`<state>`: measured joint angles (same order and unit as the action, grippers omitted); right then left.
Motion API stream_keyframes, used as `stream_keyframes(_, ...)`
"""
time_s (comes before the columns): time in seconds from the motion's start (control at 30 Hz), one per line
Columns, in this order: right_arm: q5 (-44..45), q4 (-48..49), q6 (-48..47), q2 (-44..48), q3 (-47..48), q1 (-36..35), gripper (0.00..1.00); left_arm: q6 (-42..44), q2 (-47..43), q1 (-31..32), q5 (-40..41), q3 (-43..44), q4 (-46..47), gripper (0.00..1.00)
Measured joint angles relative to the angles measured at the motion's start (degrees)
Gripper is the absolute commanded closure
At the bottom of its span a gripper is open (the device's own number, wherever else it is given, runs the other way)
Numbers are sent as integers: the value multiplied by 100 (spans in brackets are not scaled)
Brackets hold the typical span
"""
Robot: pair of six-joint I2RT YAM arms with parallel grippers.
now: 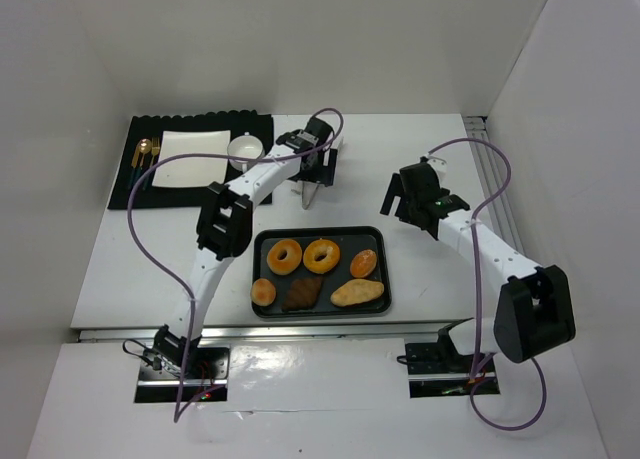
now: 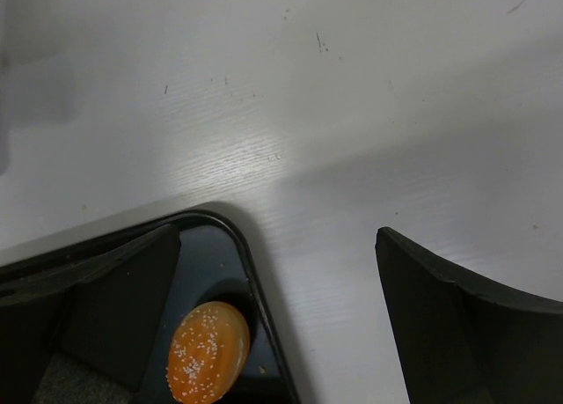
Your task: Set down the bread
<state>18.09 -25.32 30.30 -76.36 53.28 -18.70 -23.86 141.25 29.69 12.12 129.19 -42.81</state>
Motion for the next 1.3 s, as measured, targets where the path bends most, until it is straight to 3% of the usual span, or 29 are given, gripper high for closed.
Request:
stream_keyframes(0.27,-33,0,0,-98,37,-2,1,42,581,-103,2,719,-35,0)
stream_keyframes(0.5,-33,0,0,-195,114,-2,1,120,780,-116,0,894,61,7)
stream_keyframes(0.67,-33,0,-7,-251,114,0,1,122,789,-116,7,894,81,20)
stream_keyframes(0.93,-31,0,-15,-264,114,-2,1,142,787,-118,55,894,136,76)
stream_keyframes(1.13,-28,-2,-15,-258,114,0,1,256,203,-114,76,612,205,78)
stream_keyframes(1.3,-20,-13,-15,-181,114,0,1,321,-1397,-76,55,-37,243,77)
